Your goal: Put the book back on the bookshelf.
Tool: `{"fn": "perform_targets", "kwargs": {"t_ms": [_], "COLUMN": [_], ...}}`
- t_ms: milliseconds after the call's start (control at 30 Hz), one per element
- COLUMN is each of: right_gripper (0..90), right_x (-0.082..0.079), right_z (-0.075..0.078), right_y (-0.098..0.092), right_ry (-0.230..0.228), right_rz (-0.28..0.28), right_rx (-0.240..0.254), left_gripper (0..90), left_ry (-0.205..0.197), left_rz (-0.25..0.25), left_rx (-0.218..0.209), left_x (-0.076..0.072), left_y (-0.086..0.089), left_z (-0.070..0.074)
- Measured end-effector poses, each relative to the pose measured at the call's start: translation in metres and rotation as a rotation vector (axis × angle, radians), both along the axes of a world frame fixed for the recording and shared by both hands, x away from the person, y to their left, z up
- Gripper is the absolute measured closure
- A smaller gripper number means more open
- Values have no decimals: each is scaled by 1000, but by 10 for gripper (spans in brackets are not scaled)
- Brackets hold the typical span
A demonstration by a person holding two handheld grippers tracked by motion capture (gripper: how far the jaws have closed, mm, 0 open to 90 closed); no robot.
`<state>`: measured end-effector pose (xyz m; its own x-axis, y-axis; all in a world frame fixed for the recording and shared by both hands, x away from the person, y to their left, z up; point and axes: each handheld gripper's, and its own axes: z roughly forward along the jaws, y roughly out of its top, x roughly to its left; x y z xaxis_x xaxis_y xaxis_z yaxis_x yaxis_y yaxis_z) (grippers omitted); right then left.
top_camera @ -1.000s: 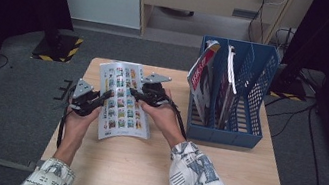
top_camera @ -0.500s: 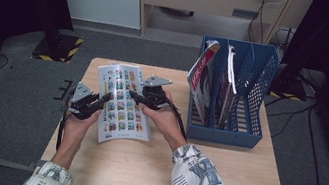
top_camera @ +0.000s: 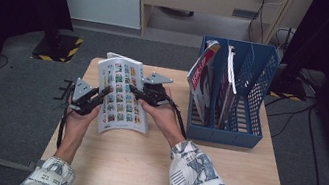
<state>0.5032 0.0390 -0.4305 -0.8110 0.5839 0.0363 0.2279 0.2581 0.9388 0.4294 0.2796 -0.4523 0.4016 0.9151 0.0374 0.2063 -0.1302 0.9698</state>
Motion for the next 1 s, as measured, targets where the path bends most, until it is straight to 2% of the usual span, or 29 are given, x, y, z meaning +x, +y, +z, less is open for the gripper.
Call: {"fn": "perform_targets", "kwargs": {"t_ms": [200,367,433,533,700,767,800,900,1000], "right_gripper": [693,698,699,700,703,704,703,703,703], "right_x": [-9,-17,-17,-16,-11,-10,-10,-12,-18], "right_z": [0,0,1,2,4,4,2,0,1], "right_y": [-4,-10,-9,-8,-7,-7,-8,-11,-12], "right_ry": [-4,2,1,-5,-39,-50,-52,-57,-67], "right_rz": [11,29,31,33,14,8,9,11,23], "right_rx": [-31,-28,-32,-34,-17,-10,-18,-12,-20], "left_gripper": [788,789,790,791,796,798,796,796,793], "left_ry": [18,2,7,7,-31,-31,-36,-52,-43], "left_rz": [-22,-23,-17,-16,-9,-19,-22,-36,-47], "left_rx": [2,8,18,12,11,15,22,7,-2], "left_x": [-10,-18,-18,-14,-5,-4,-5,-11,-16], "left_y": [-2,-5,-5,-4,-5,-4,-4,-3,-1], "left_z": [1,0,1,1,5,4,3,1,3]}}
